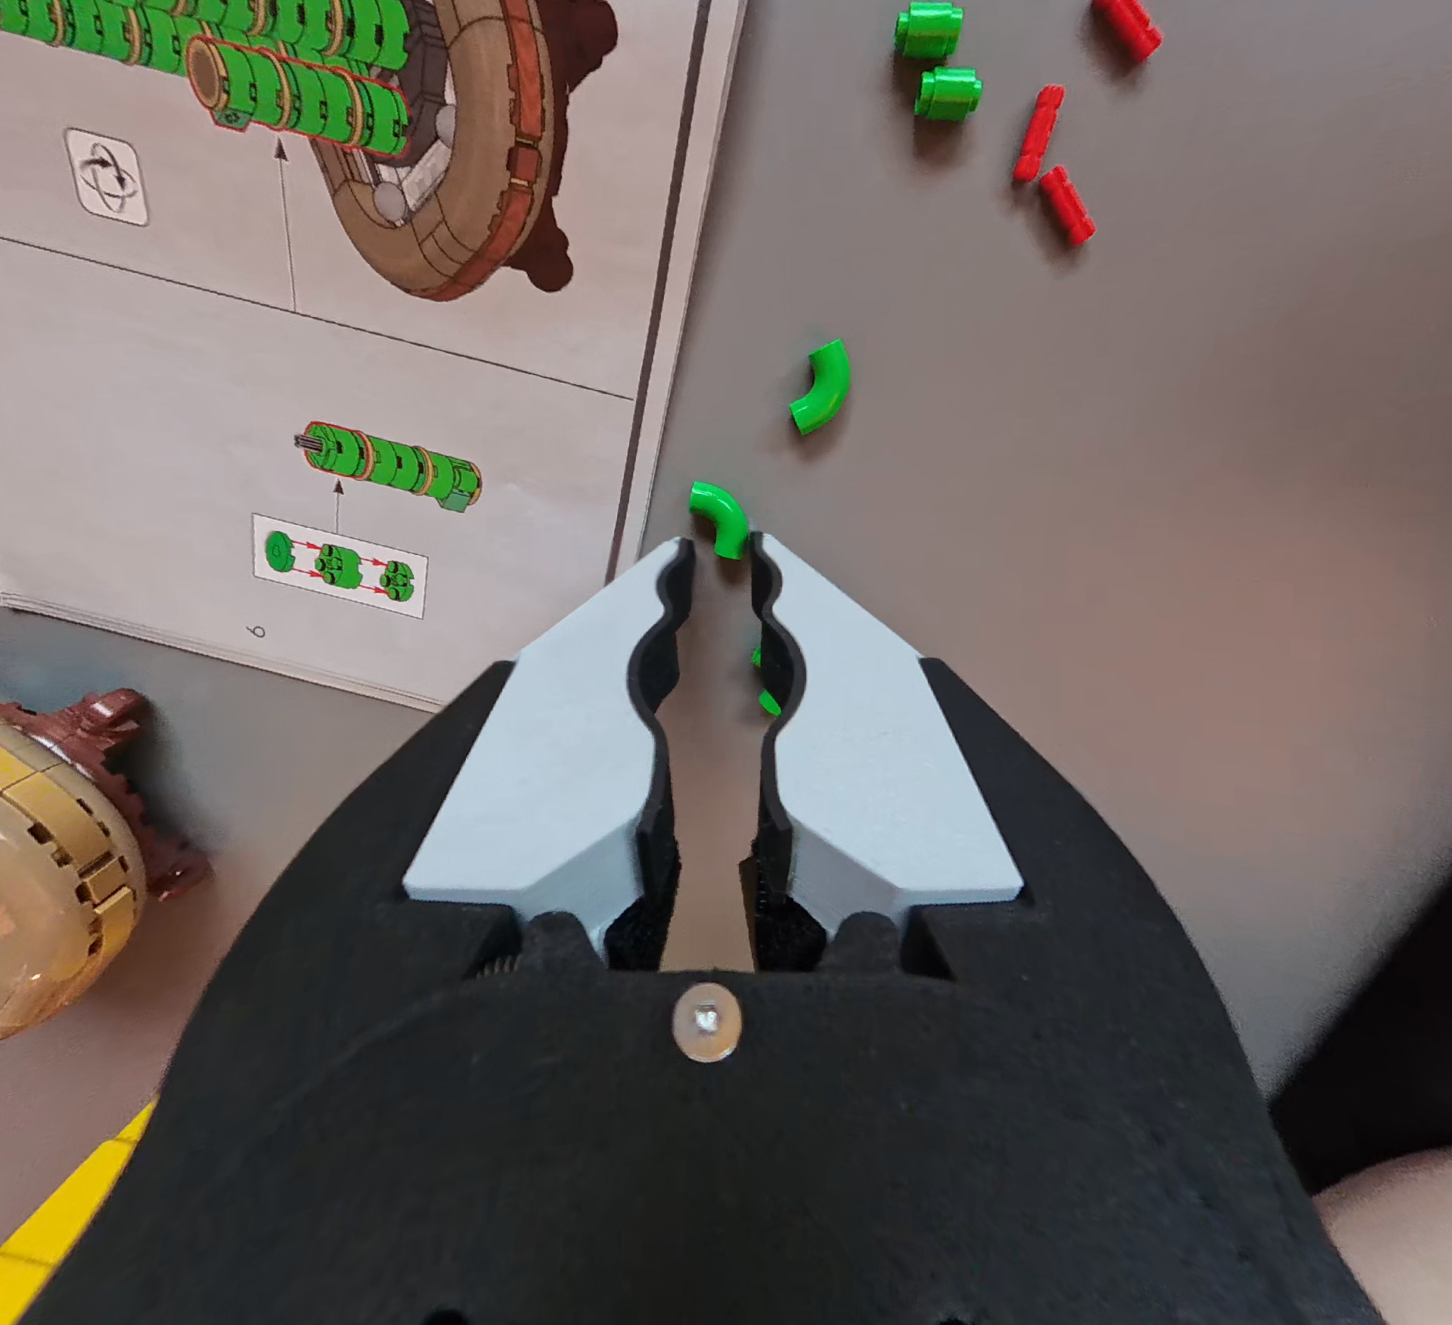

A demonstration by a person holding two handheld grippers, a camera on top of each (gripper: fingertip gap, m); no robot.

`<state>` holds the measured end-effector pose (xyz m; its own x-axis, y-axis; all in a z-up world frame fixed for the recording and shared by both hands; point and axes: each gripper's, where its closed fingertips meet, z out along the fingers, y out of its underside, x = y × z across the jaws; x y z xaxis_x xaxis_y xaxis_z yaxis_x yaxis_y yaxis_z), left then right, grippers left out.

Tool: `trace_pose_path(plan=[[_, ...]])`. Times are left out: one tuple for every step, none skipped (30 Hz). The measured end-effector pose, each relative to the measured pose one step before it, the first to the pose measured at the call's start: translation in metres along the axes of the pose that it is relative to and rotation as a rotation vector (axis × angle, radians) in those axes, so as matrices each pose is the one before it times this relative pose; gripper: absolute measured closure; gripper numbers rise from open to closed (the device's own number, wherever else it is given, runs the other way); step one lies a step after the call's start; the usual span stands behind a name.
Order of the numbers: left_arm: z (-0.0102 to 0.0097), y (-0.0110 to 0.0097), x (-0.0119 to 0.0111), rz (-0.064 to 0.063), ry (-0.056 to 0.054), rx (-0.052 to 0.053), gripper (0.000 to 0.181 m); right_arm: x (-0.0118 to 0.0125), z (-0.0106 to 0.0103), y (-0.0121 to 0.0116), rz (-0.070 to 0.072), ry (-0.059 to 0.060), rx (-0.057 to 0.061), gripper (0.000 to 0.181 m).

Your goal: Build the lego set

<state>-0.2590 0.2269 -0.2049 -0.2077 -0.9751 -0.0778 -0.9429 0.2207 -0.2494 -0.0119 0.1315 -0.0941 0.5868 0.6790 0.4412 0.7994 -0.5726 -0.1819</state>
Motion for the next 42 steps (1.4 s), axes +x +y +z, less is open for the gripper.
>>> trace_pose_path(plan=[[0.00053, 0.00252, 0.00017, 0.0045, -0.0017, -0.0119, 0.169, -0.00034, -0.00001, 0.00029, 0.0001, -0.0020, -0.0010, 0.115], [-0.00036, 0.00092, -0.00036, 0.0005, -0.0021, -0.0010, 0.169, 0.00013, -0.00001, 0.00013, 0.0002, 0.0006, -0.0004, 0.116], [-0.00068, -0.00003, -0.00037, -0.0048, 0.0006, 0.0021, 0.169, 0.00009, -0.00001, -0.00025, 0.0006, 0.0006, 0.0007, 0.116], [-0.00050, -0.00045, 0.00048, -0.0054, 0.0065, 0.0045, 0.169, -0.00022, 0.00000, -0.00030, -0.0002, -0.0015, 0.0015, 0.116], [0.00002, -0.00055, 0.00014, -0.0018, 0.0029, 0.0047, 0.169, -0.00009, 0.00012, -0.00017, -0.0015, 0.0005, -0.0003, 0.116], [0.00045, -0.00047, -0.00088, 0.0012, -0.0043, 0.0033, 0.171, 0.00011, 0.00014, -0.00003, -0.0012, 0.0007, -0.0015, 0.116], [0.00073, -0.00028, -0.00130, 0.0009, -0.0072, 0.0007, 0.174, -0.00037, 0.00022, -0.00015, -0.0009, -0.0014, -0.0007, 0.116], [0.00099, 0.00004, -0.00054, -0.0014, -0.0022, -0.0020, 0.174, -0.00037, 0.00024, -0.00040, -0.0019, -0.0010, 0.0000, 0.116], [0.00027, -0.00036, 0.00034, -0.0020, 0.0039, 0.0012, 0.175, -0.00028, 0.00019, -0.00029, -0.0021, -0.0005, -0.0008, 0.116], [0.00000, -0.00039, 0.00014, 0.0011, 0.0015, 0.0031, 0.176, -0.00036, 0.00012, -0.00038, -0.0017, -0.0007, 0.0001, 0.116], [0.00010, 0.00020, 0.00069, 0.0039, 0.0030, -0.0004, 0.177, -0.00029, 0.00008, -0.00050, -0.0018, -0.0006, 0.0008, 0.116], [0.00014, 0.00063, 0.00037, 0.0035, 0.0016, -0.0022, 0.178, -0.00002, 0.00026, -0.00055, -0.0015, 0.0004, 0.0001, 0.116], [-0.00026, 0.00026, 0.00001, 0.0019, -0.0003, 0.0010, 0.178, -0.00025, 0.00022, -0.00081, -0.0019, -0.0009, 0.0016, 0.116], [-0.00064, 0.00003, -0.00012, 0.0004, -0.0005, 0.0027, 0.179, -0.00084, 0.00028, -0.00129, -0.0037, -0.0031, 0.0028, 0.116], [-0.00102, -0.00030, 0.00050, -0.0002, 0.0031, 0.0046, 0.180, -0.00130, 0.00050, -0.00199, -0.0065, -0.0048, 0.0045, 0.116], [-0.00131, -0.00058, 0.00147, 0.0009, 0.0090, 0.0069, 0.180, -0.00126, 0.00048, -0.00238, -0.0084, -0.0034, 0.0053, 0.116], [-0.00149, -0.00064, 0.00082, 0.0010, 0.0036, 0.0074, 0.181, -0.00135, 0.00043, -0.00232, -0.0076, -0.0038, 0.0039, 0.116], [-0.00159, -0.00084, -0.00002, 0.0008, -0.0004, 0.0088, 0.181, -0.00132, 0.00039, -0.00217, -0.0073, -0.0035, 0.0036, 0.116], [-0.00199, -0.00098, 0.00031, -0.0021, 0.0031, 0.0113, 0.181, -0.00090, 0.00026, -0.00229, -0.0070, -0.0010, 0.0042, 0.116], [-0.00224, -0.00127, 0.00035, -0.0045, 0.0056, 0.0137, 0.181, -0.00133, 0.00038, -0.00293, -0.0072, -0.0038, 0.0073, 0.116], [-0.00257, -0.00146, 0.00029, -0.0066, 0.0067, 0.0158, 0.181, -0.00155, 0.00052, -0.00354, -0.0088, -0.0042, 0.0078, 0.116], [-0.00289, -0.00171, -0.00010, -0.0082, 0.0049, 0.0180, 0.181, -0.00140, 0.00073, -0.00447, -0.0125, -0.0016, 0.0106, 0.116], [-0.00310, -0.00179, -0.00031, -0.0089, 0.0041, 0.0190, 0.181, -0.00104, 0.00102, -0.00620, -0.0131, -0.0001, 0.0157, 0.116], [-0.00345, -0.00234, 0.00013, -0.0083, 0.0074, 0.0216, 0.181, -0.00167, 0.00144, -0.00866, -0.0156, -0.0037, 0.0246, 0.116], [-0.00383, -0.00286, 0.00069, -0.0068, 0.0087, 0.0252, 0.181, -0.00226, 0.00198, -0.01183, -0.0199, -0.0074, 0.0380, 0.116], [-0.00409, -0.00322, 0.00054, -0.0050, 0.0068, 0.0256, 0.181, -0.00216, 0.00293, -0.01503, -0.0207, -0.0084, 0.0524, 0.116], [-0.00378, -0.00265, 0.00092, -0.0031, 0.0072, 0.0224, 0.181, -0.00144, 0.00378, -0.01683, -0.0176, -0.0055, 0.0614, 0.117], [-0.00320, -0.00165, 0.00153, -0.0007, 0.0078, 0.0156, 0.181, -0.00301, 0.00510, -0.01644, -0.0067, -0.0185, 0.0596, 0.119], [-0.00221, 0.00079, 0.00022, 0.0000, -0.0007, 0.0024, 0.181, -0.00472, 0.00626, -0.01385, -0.0042, -0.0283, 0.0481, 0.120], [-0.00131, 0.00340, -0.00197, -0.0008, -0.0133, -0.0118, 0.181, -0.00416, 0.00682, -0.01028, -0.0110, -0.0205, 0.0333, 0.120], [-0.00050, 0.00531, -0.00355, -0.0026, -0.0210, -0.0216, 0.181, -0.00248, 0.00677, -0.00825, -0.0161, -0.0072, 0.0273, 0.122], [0.00008, 0.00520, -0.00294, -0.0039, -0.0150, -0.0207, 0.181, -0.00264, 0.00641, -0.00602, -0.0185, -0.0060, 0.0178, 0.123], [0.00034, 0.00416, -0.00204, -0.0042, -0.0087, -0.0143, 0.181, -0.00221, 0.00538, -0.00456, -0.0173, -0.0031, 0.0123, 0.123], [0.00059, 0.00301, -0.00097, -0.0050, -0.0023, -0.0099, 0.181, -0.00124, 0.00429, -0.00342, -0.0140, 0.0019, 0.0074, 0.123], [0.00069, 0.00245, 0.00210, -0.0035, 0.0151, -0.0091, 0.181, -0.00031, 0.00302, -0.00203, -0.0111, 0.0048, 0.0026, 0.123], [0.00077, 0.00328, 0.00404, 0.0013, 0.0237, -0.0144, 0.181, -0.00032, 0.00178, -0.00111, -0.0066, 0.0028, 0.0011, 0.123], [0.00068, 0.00422, 0.00249, 0.0033, 0.0110, -0.0203, 0.180, -0.00079, 0.00067, -0.00016, -0.0010, -0.0036, -0.0008, 0.123], [0.00061, 0.00402, 0.00074, 0.0054, -0.0006, -0.0184, 0.178, -0.00011, -0.00009, 0.00089, 0.0001, -0.0009, -0.0028, 0.123], [0.00024, 0.00287, 0.00028, 0.0059, -0.0026, -0.0110, 0.177, 0.00107, -0.00066, 0.00128, -0.0011, 0.0047, -0.0024, 0.123], [-0.00004, 0.00073, -0.00088, 0.0026, -0.0059, -0.0001, 0.176, 0.00133, -0.00102, 0.00148, 0.0016, 0.0044, -0.0022, 0.123], [-0.00027, -0.00145, -0.00092, -0.0035, -0.0026, 0.0086, 0.174, 0.00078, -0.00101, 0.00146, 0.0052, 0.0007, -0.0026, 0.123], [-0.00014, -0.00257, -0.00054, -0.0083, 0.0037, 0.0113, 0.173, 0.00102, -0.00077, 0.00122, 0.0046, 0.0023, -0.0019, 0.123]])
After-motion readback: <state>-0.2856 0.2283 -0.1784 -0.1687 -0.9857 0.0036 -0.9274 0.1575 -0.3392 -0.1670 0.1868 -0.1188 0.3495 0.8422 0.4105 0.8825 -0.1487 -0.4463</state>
